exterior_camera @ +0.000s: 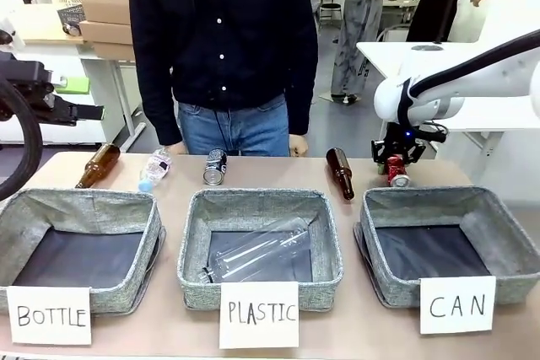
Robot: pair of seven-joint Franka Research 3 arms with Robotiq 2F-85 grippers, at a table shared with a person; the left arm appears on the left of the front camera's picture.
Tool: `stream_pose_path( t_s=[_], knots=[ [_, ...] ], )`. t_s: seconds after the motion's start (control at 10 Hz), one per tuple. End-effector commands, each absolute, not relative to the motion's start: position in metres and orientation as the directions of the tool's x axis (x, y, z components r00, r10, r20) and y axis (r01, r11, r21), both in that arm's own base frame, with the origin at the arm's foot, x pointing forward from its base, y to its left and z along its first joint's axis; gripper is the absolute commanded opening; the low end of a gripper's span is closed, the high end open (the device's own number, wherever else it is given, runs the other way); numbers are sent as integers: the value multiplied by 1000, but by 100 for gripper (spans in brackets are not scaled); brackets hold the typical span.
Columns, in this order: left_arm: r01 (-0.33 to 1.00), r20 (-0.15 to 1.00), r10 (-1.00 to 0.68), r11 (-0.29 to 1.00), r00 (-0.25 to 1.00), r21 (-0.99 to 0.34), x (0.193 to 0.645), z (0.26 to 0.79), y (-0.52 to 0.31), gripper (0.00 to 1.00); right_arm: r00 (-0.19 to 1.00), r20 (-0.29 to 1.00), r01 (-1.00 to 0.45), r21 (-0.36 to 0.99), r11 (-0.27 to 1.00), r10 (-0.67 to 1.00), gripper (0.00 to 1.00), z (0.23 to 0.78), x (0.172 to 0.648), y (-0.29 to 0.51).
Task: Sort the can waste into the basket.
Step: Pick up the can waste from the table and place it in the right Fabric basket.
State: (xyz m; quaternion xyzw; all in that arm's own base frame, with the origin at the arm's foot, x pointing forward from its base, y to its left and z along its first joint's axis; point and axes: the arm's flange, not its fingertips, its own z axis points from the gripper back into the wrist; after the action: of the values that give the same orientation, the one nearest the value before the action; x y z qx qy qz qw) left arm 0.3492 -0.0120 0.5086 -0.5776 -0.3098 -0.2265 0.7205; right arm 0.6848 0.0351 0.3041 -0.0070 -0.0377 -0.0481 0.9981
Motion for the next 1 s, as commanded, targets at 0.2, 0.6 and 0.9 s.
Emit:
stream_pose_path(
  t_s=[0.2, 0.6, 0.9],
  knots=[
    [704, 726, 43, 216, 686, -677, 350, 510, -14, 100, 994, 73, 81, 38, 996, -84, 0, 309, 685, 29],
    [704, 726, 43, 216, 686, -677, 350, 510, -14, 100, 993, 90, 72, 53, 996, -76, 0, 323, 678, 30],
    [704, 726, 43, 216, 686, -677, 350, 510, -14, 100, 996, 80, -39, 157, 987, 26, 0, 431, 575, 19]
  ],
)
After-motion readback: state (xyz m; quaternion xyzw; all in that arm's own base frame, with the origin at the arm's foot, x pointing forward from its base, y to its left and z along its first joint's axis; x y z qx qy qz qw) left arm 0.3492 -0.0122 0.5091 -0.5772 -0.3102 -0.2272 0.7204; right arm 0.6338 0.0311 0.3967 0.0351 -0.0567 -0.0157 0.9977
